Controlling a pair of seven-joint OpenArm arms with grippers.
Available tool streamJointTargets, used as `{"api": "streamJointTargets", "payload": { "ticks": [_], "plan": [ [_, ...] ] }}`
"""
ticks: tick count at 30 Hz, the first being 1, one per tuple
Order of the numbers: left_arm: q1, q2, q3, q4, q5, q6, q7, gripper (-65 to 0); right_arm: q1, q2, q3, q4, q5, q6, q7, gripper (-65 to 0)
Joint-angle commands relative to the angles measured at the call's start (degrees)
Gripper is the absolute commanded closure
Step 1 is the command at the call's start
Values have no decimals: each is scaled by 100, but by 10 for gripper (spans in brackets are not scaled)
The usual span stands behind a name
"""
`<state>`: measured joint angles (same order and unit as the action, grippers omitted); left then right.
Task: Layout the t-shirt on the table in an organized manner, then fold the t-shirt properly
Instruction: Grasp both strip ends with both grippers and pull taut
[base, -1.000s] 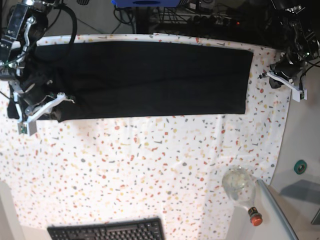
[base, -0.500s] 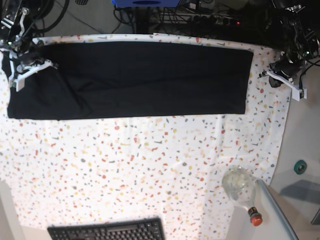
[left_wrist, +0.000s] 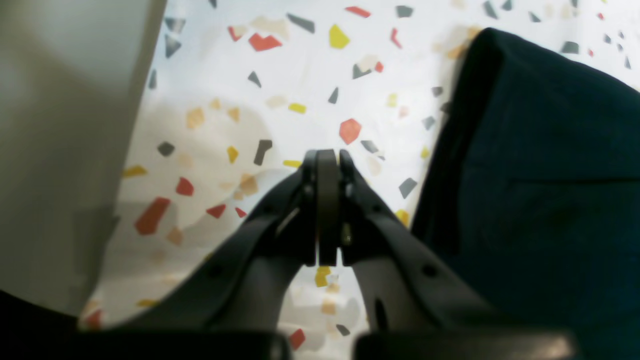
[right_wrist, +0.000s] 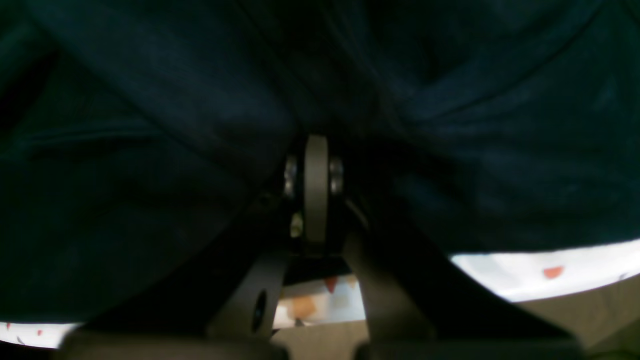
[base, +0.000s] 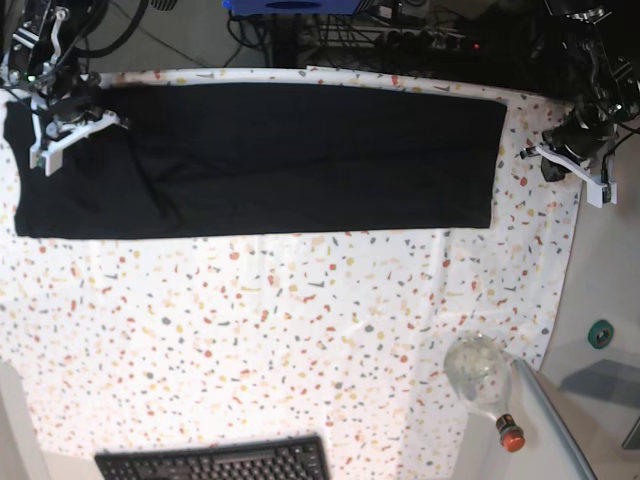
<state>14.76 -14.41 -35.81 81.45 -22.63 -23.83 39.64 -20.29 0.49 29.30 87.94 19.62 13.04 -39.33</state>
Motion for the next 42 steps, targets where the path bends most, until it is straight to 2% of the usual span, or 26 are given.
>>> {"api": "streamJointTargets", "payload": {
  "ticks": [1,4,6,7,9,11,13,16,18,20,26,34,35,37,38,40,41,42],
  "plan": [
    [31,-75,-36,281,-115,-188,-144,0,47,87,90,353,100,46,149,0],
    [137,-93,-80,510,-616,-830,-135,0,38,43,354,986,109,72,122,0],
    [251,-128,-80,510,-1117,-882,-135,0,47,61,380,1127,109,72,122,0],
    [295,-154,-80,510,-1302,-882,-135,-20,56,78,380,1153,109,72,122,0],
    [357,-163,-71,510,-1688,-882,-135,-235,65,87,380,1153,109,72,122,0],
    [427,-154,-28,510,-1891,-891,-135,-388,65,87,362,1127,109,72,122,0],
    [418,-145,-19,413,-1935,-900,-144,-481,73,87,354,1118,109,72,122,0],
    [216,-154,-19,-193,-1908,-935,-153,-528,73,87,336,1118,109,81,122,0],
    [84,-172,-10,-589,-1891,-1181,-153,-528,82,87,336,1118,109,81,122,0],
    [5,-189,140,-949,-1891,-1603,-153,-527,82,87,336,1118,109,81,122,0],
    [-171,-189,729,-1459,-1882,-1617,-179,-527,82,87,336,1118,109,81,122,0],
    [-470,-189,772,-2180,-1829,-1617,-162,-517,65,87,362,1118,109,81,122,0],
    [-479,-181,772,-2189,-1706,-1617,-153,-487,56,87,362,1118,109,81,122,0],
    [-487,-154,772,-2180,-1354,-1617,-153,-362,56,87,362,1118,109,81,122,0],
    [-487,-145,764,-2180,-1258,-1617,-153,-286,56,87,362,1118,109,81,122,0],
    [-487,-145,720,-2180,-1135,-1617,-153,-79,56,87,362,1118,109,81,122,0],
    [-487,-145,702,-2189,-1126,-1617,-162,0,56,87,362,1118,109,81,122,0],
    [-487,-181,693,-2189,-1126,-1617,-170,0,56,87,362,1118,109,81,122,0]
  ]
}}
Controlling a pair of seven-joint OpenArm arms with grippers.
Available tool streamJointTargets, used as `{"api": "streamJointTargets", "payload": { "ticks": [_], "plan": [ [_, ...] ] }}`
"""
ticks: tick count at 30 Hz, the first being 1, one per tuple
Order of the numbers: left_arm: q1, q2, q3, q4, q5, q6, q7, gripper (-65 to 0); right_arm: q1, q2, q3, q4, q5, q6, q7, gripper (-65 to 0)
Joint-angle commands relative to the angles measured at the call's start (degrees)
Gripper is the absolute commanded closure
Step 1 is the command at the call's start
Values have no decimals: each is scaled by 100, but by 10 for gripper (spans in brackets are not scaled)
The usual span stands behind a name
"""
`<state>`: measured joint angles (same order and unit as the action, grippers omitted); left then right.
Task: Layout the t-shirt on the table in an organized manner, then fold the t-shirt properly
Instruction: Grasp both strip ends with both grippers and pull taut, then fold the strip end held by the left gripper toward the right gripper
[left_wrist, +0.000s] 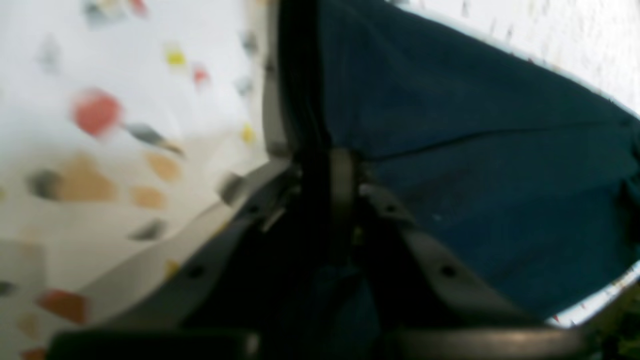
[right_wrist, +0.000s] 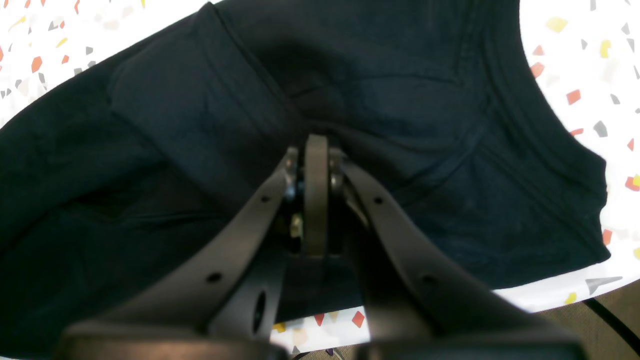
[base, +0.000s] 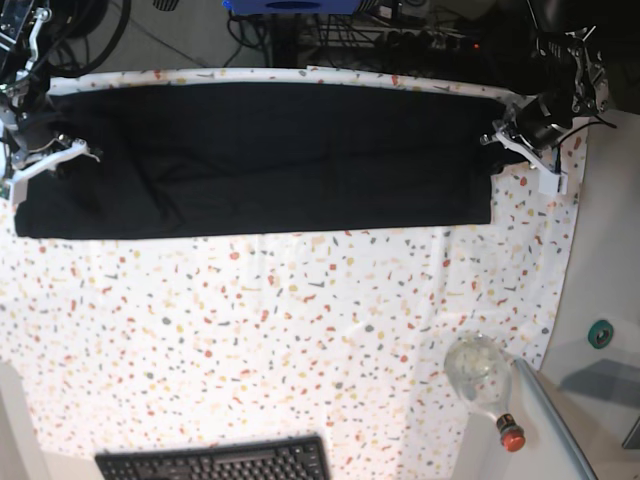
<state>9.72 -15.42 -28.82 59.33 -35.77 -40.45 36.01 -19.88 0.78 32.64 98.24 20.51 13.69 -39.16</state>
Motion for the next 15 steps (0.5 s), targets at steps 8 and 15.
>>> {"api": "streamJointTargets", "payload": {
  "ticks": [8,15],
  "plan": [
    [17,-449,-639,858,214,163,210,0,5,59,28,88,19,15,105,0],
    [800,-405,354,2775,390,1948,210,0,5,59,37,88,19,15,105,0]
  ]
}}
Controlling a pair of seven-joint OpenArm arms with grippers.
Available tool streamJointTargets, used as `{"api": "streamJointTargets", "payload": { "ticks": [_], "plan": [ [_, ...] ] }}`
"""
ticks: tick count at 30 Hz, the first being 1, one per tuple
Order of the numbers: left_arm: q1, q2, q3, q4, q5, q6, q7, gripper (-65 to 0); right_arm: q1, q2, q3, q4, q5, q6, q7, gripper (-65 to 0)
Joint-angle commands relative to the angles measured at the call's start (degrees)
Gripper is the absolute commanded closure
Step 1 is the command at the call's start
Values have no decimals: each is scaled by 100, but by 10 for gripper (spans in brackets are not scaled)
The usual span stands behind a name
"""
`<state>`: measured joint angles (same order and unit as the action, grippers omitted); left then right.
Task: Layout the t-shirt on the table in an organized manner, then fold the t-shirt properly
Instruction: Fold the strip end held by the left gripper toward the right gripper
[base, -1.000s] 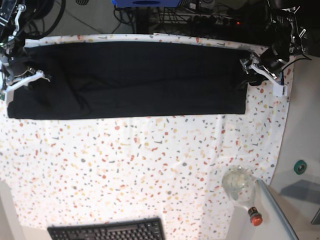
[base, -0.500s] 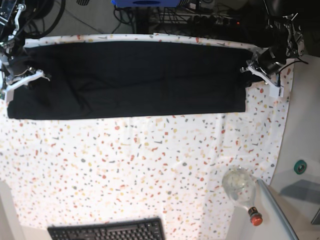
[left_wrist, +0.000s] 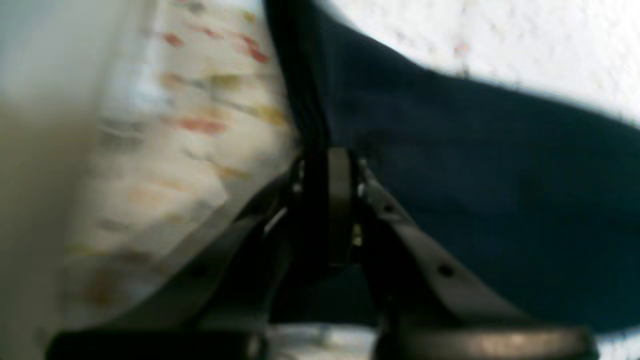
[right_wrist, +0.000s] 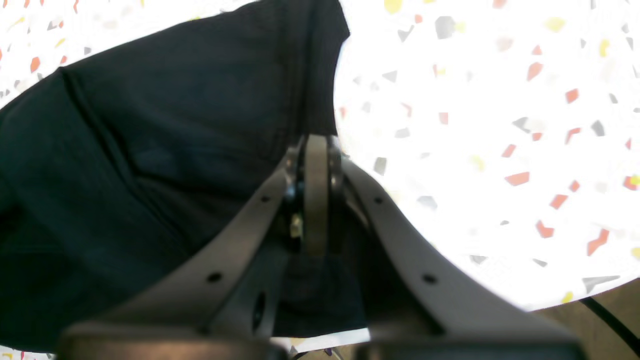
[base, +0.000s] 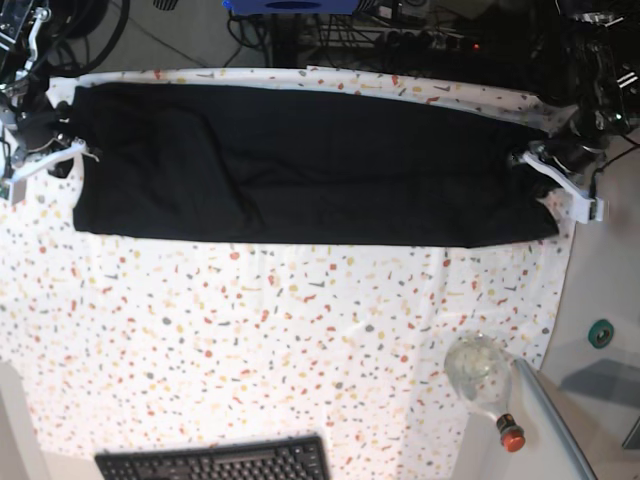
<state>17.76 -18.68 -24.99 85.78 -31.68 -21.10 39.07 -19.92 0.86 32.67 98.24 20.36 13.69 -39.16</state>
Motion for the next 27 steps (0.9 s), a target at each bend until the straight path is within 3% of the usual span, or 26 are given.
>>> {"api": "streamJointTargets", "payload": {
  "ticks": [1,4,13,20,27],
  "plan": [
    [66,-44,192,323,43,207,-96,0,10,50,35,88,34,15,105,0],
    [145,202,825,798,324,699,-87,0,36,50,35,88,34,15,105,0],
    [-224,650,2495,965,579,1280,-78,0,45,68,35,88,34,15,105,0],
    [-567,738,3647,877,579,1359,-78,0,45,173,35,88,34,15,105,0],
    [-769,1002,3910,587,606,1359,-78,0,107,164,35,88,34,15,105,0]
  ]
}}
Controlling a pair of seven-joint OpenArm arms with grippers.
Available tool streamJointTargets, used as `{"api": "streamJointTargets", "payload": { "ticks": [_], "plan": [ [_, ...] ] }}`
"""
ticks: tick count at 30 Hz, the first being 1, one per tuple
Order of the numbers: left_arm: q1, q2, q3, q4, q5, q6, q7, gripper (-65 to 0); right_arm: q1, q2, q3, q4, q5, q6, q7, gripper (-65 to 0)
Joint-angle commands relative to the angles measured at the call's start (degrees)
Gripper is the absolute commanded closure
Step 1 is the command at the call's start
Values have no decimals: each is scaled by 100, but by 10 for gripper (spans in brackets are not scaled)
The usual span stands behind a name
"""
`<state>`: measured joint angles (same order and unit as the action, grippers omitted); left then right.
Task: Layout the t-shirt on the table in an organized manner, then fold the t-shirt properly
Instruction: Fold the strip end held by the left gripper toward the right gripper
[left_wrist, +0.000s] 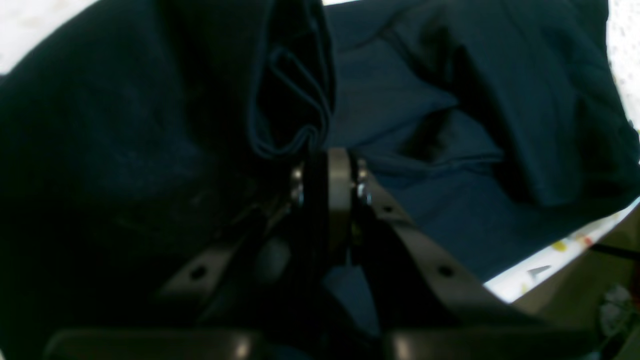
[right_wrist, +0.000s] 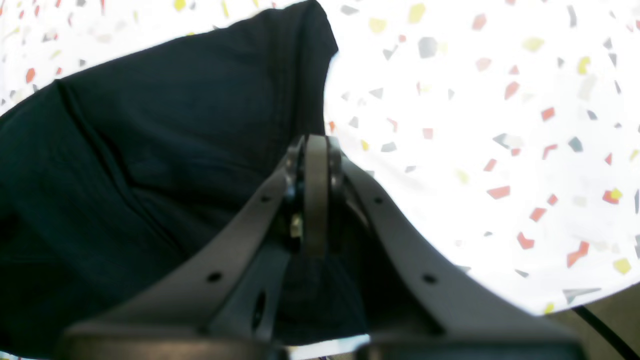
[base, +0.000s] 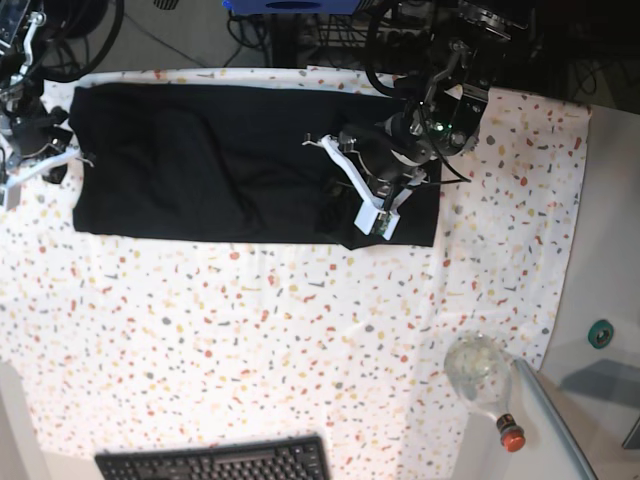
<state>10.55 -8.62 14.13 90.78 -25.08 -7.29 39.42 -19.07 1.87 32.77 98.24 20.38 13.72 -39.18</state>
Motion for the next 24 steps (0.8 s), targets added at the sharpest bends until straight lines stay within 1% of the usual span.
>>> {"api": "streamJointTargets", "payload": {
  "ticks": [1,7,12,16,24],
  "plan": [
    [-66,31,-2,51,-46,-23,-113,0,30,64,24,88,32,13,107,0],
    [-66,155,7,43,-46,-23,-113,0,39,64,24,88,32,13,107,0],
    [-171,155,385,16,-46,-23,-113,0,39,64,24,88,32,13,107,0],
    [-215,163,420,-160,-63,-23,-113,0,39,64,24,88,32,13,107,0],
    [-312,163,508,-177,-81,-23,-113,0,30,64,24,88,32,13,107,0]
  ]
}}
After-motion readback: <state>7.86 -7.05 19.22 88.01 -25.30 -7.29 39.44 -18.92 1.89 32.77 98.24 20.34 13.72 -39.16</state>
